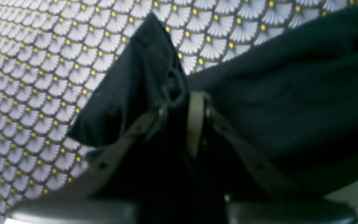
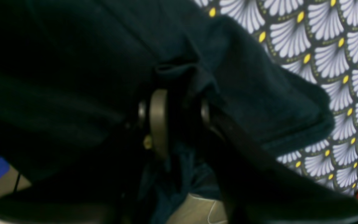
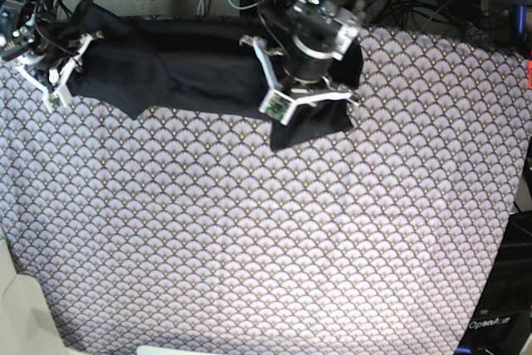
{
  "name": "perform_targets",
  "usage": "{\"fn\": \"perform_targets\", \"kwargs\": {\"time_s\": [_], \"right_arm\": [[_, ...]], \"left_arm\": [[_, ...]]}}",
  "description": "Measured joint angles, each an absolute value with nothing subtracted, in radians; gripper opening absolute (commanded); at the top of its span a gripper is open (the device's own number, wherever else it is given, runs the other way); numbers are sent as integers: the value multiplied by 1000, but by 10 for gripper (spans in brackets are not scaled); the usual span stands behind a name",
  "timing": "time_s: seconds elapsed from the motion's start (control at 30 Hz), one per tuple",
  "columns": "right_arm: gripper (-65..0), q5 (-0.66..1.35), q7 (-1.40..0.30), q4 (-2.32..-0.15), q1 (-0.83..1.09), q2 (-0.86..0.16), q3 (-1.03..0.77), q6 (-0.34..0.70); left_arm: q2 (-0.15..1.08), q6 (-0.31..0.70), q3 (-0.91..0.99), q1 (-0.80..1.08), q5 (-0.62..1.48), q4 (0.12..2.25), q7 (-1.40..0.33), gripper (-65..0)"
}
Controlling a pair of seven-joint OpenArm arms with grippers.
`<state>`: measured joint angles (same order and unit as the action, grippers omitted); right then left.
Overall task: Fold the T-shirt properly
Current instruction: 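Drag the strip end with the left gripper toward the right gripper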
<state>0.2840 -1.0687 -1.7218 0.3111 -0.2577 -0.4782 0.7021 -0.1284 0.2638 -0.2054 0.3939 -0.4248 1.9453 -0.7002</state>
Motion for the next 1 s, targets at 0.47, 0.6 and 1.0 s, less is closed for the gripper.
{"fn": "perform_targets", "kwargs": {"time_s": [0.47, 0.6, 1.0], "right_arm": [[-498, 284, -1068, -1721, 311, -258, -478, 702], [-498, 284, -1069, -1721, 311, -258, -479, 702], [-498, 284, -1068, -1721, 311, -255, -478, 702]], "left_arm": [[-44, 374, 325, 266, -59, 1953, -1084, -650], [-19, 410, 402, 242, -21, 1966, -1201, -650], [-37, 412, 413, 152, -22, 2006, -1409, -650]]}}
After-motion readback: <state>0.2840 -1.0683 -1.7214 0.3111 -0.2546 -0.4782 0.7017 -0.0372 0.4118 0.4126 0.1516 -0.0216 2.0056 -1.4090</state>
